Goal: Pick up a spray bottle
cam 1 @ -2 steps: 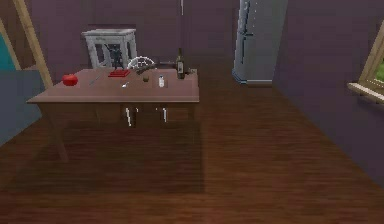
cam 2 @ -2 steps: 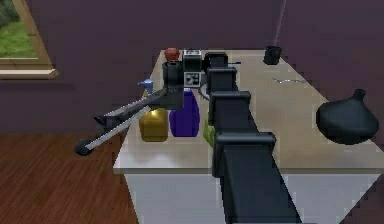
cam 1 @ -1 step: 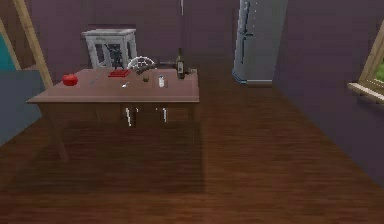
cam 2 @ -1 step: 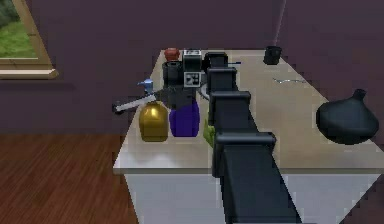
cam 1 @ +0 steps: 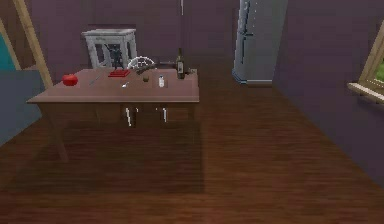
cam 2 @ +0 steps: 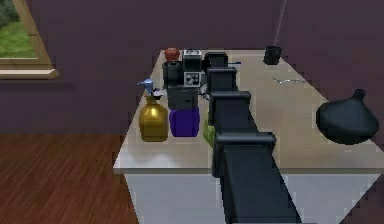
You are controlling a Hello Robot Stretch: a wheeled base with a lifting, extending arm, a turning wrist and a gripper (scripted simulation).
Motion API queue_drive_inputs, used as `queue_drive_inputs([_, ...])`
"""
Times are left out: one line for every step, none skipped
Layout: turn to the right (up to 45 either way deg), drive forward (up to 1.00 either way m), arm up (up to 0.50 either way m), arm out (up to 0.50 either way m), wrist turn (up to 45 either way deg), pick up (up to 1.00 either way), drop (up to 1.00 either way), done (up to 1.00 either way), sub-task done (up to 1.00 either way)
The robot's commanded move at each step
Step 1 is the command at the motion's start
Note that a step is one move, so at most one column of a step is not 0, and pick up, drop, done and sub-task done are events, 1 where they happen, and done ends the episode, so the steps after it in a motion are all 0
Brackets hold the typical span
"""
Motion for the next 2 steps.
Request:
queue_drive_inputs([0.0, 0.00, 0.00, 0.00, 0.0, 1.00, 0.00, 0.00, 0.00])
queue_drive_inputs([0.0, 0.00, 0.00, 0.00, 0.0, 0.00, 0.00, 1.00, 0.00])
